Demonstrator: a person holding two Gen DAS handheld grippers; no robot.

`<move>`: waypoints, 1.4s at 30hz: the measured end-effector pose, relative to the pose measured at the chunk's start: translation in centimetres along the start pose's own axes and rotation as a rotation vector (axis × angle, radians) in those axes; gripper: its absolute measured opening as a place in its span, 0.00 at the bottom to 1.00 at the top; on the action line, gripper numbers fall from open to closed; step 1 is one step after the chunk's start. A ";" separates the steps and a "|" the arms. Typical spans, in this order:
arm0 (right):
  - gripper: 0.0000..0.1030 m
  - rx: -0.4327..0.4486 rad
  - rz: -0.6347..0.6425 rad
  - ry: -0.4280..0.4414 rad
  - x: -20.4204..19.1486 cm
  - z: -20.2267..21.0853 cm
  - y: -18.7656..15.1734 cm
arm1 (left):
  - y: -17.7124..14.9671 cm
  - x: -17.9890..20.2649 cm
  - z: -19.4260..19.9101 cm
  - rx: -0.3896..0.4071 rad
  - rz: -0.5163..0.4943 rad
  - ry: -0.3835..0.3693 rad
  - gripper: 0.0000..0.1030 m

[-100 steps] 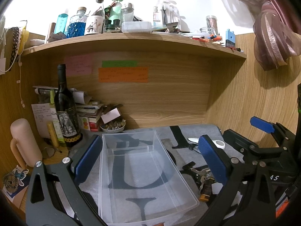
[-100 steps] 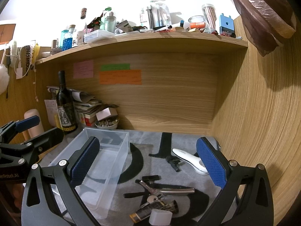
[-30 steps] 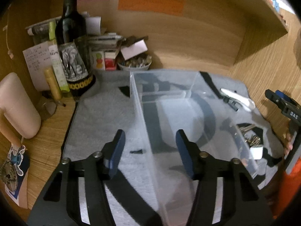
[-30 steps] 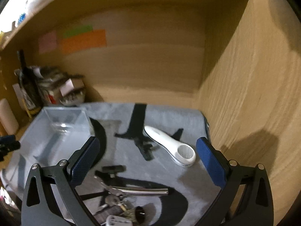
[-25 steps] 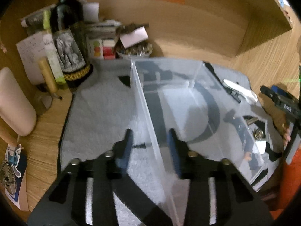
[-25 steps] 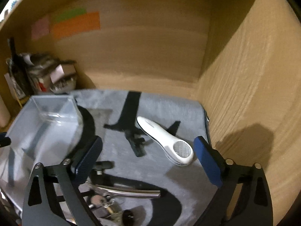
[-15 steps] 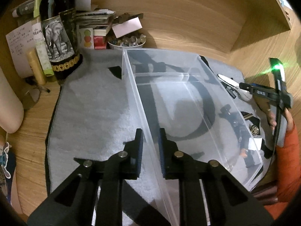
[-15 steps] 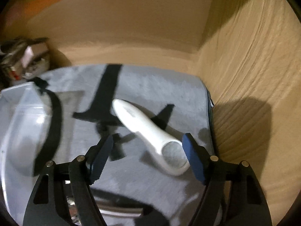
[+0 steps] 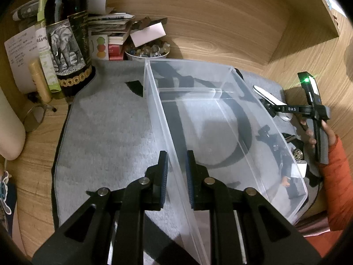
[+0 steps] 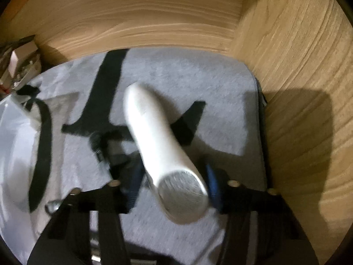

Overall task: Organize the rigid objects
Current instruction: 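Lift the white massager with the right tool and lower it into the clear box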

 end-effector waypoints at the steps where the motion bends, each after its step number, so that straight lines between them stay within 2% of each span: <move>1: 0.37 -0.001 0.006 -0.002 -0.1 0.3 -0.3 | 0.0 0.0 0.0 0.001 0.000 -0.001 0.16; 10: 0.37 0.041 0.025 -0.002 -2.3 2.3 -4.2 | 0.0 0.1 0.0 0.012 -0.009 0.005 0.16; 17: 0.35 0.206 0.009 0.029 -3.4 6.9 -4.1 | 0.1 0.4 0.1 0.030 -0.025 0.034 0.16; 20: 0.35 0.276 0.030 0.031 -4.8 10.0 -5.3 | 0.1 0.4 0.1 0.038 -0.024 0.043 0.16; 26: 0.35 0.390 0.073 0.067 -7.9 12.9 -3.5 | 0.0 0.4 0.1 0.047 -0.029 0.050 0.15; 32: 0.35 0.508 0.110 0.146 -11.5 15.9 -2.0 | 0.0 0.5 0.1 0.054 -0.042 0.056 0.15; 37: 0.35 0.543 0.181 0.216 -15.6 16.7 -1.9 | 0.1 0.4 0.1 0.055 -0.041 0.048 0.15; 42: 0.35 0.507 0.255 0.273 -19.6 15.4 -1.9 | 0.1 0.3 0.0 0.056 -0.044 0.043 0.15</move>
Point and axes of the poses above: each gripper's, at about its wrist camera, not at the fingertips, and z roughly against the way its jaws point, x to its right, y to its top, the point moved 5 cm from there along -z, roughly the way its jaws point
